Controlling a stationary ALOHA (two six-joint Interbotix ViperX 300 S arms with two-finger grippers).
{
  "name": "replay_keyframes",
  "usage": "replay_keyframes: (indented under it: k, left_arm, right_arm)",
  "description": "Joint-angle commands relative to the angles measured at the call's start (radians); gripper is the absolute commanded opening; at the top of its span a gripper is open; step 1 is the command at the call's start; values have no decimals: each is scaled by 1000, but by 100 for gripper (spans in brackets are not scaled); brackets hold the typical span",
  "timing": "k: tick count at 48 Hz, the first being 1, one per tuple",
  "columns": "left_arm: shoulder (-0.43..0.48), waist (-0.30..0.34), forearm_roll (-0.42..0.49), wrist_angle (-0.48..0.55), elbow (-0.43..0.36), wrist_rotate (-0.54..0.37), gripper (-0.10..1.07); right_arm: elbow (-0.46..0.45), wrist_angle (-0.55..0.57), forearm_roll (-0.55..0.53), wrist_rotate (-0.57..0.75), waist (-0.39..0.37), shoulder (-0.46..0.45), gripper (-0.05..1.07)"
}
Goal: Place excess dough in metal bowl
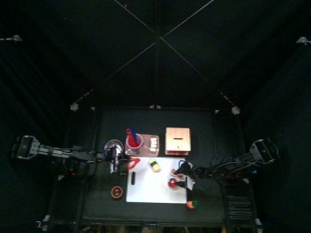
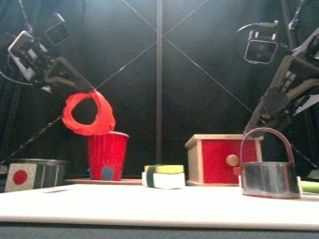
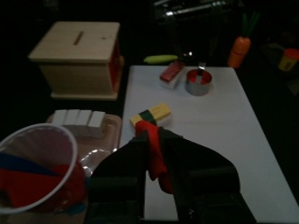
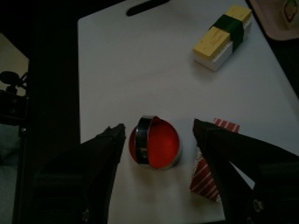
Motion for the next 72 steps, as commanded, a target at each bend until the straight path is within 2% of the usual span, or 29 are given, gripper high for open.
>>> replay_keyframes:
  k: [1,9,16,27,40,53,57,72]
  left_arm:
    - [-91,54,-3,-2,48,2,58]
    - [-227,138,-5,20,126,2,58]
    - [-301,210,2,103,160,3,58]
    - [-316,339,3,244,164,0,58]
    - [-316,488,6,249,163,0,58]
    - [-314,499,5,282,166,-2,61]
    - [-313,499,5,285,166,-2,65]
    - [-313,499,3,284,167,-3,93]
  right_arm:
    - [-26,-5,2,-3,-6,-8,95]
    - [-26,-3,5,-3,-6,-5,95]
    - [-28,-3,6,-3,-6,-5,95]
    - [-29,-3,12,-3,-6,-2,95]
    - [-29,-2,20,-3,-6,9,95]
    - [-29,-2,20,-3,-6,12,95]
    - [-29,-2,20,-3,-6,12,95]
    - [-32,0,21,-3,-6,12,95]
